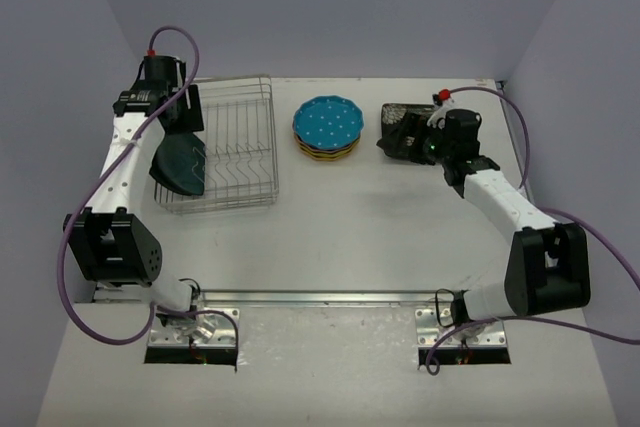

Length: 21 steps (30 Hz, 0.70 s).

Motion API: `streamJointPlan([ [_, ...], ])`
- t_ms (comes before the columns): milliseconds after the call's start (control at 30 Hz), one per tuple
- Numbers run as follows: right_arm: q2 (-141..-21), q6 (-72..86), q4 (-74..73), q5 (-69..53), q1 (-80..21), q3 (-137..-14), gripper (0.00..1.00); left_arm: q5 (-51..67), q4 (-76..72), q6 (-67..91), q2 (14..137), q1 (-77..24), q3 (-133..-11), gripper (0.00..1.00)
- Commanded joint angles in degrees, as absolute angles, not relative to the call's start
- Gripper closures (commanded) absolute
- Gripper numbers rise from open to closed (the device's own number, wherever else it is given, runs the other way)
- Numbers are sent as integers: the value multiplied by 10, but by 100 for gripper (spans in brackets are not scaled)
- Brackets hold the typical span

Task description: Unload the plates from the dish rack

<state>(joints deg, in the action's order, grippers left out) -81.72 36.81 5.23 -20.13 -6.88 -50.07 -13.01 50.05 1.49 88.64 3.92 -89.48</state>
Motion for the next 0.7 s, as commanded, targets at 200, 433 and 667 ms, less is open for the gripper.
streamJointPlan([
  [200,-747,134,57,-146,-118,-472,1,-214,501,-18,912,47,-912,28],
  [433,-742,82,35,-163,-118,-476,1,-195,506,-11,938,56,-918,29],
  [667,-751,77,-17,-156,-117,-504,1,-178,503,-8,967,70,-911,30],
])
